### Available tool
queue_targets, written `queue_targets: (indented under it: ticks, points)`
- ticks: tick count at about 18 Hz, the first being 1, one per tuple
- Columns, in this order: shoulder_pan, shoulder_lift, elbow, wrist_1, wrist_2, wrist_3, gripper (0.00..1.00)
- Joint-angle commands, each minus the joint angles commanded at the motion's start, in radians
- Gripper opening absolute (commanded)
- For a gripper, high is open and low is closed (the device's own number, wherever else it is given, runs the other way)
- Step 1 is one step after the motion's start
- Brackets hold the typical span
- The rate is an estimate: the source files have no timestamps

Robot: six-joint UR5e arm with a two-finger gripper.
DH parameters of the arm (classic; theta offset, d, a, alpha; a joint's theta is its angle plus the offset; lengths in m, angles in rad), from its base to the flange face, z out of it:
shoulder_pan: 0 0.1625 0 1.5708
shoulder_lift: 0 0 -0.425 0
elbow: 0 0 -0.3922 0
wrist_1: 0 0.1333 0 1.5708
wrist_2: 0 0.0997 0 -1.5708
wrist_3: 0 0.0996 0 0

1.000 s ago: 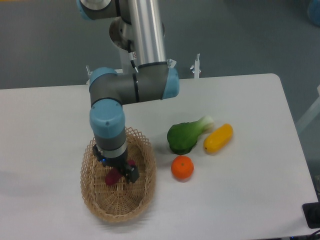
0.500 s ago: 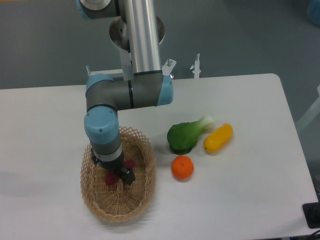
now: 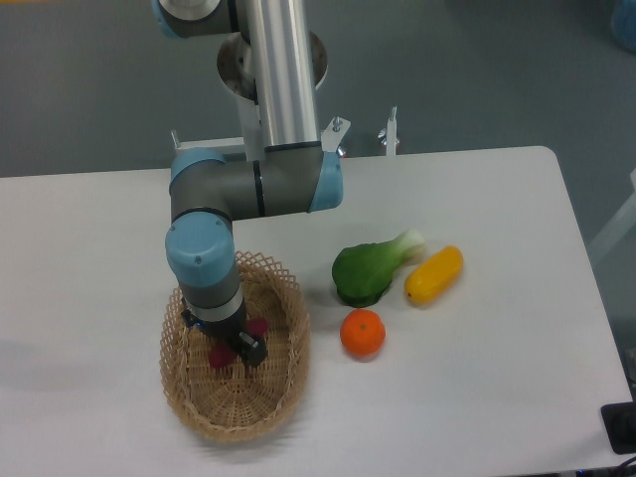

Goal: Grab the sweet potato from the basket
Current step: 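Close the gripper around the purple sweet potato inside the basket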

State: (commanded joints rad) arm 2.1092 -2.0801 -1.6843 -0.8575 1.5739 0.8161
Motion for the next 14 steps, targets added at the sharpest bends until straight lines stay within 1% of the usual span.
queue_targets:
  ticks: [4, 5, 7, 9, 14]
  points:
    - [0.000, -0.002, 0.000, 0.000, 0.000, 0.005, 0.70]
    - [0.000, -0.002, 0.002, 0.000, 0.000, 0.005, 0.68]
    - [0.000, -0.002, 0.003, 0.000, 0.000, 0.005, 0.64]
    - [0.000, 0.000, 0.005, 0.000, 0.000, 0.006, 0.56]
    - [0.000, 0.002, 0.009, 0.000, -0.002, 0.008, 0.45]
